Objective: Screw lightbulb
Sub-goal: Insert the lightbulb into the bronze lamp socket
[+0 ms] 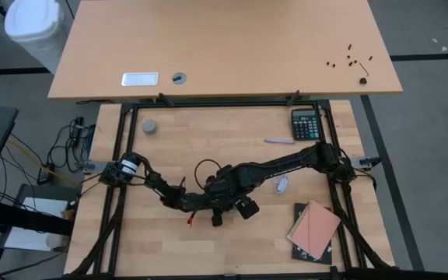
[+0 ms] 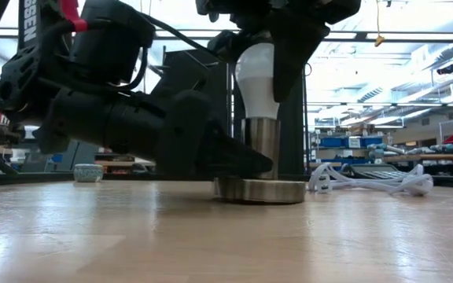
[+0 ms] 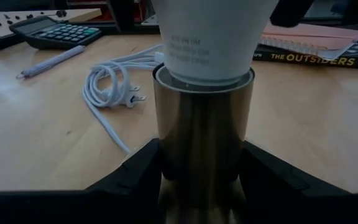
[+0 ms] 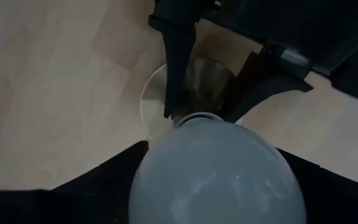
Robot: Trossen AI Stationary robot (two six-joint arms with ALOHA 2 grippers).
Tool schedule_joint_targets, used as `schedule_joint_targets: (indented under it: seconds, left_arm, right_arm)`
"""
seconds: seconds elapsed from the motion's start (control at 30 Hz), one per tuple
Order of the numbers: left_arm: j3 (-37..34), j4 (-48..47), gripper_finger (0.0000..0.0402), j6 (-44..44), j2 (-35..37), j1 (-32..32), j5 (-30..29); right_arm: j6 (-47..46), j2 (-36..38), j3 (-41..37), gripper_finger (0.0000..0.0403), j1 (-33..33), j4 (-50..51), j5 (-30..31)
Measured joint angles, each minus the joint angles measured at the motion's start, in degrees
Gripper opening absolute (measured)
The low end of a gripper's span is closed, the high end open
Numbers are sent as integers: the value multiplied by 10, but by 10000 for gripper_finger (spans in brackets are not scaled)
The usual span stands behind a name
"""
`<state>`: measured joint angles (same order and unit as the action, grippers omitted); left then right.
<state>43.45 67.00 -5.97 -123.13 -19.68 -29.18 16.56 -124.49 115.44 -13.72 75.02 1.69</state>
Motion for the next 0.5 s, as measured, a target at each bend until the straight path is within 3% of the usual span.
schedule_joint_targets:
  seconds: [0.5]
  left_arm:
    - [43,1,193,30,-25,23,40]
  right_arm:
    - [-66,6,0,303,-12,32,-11]
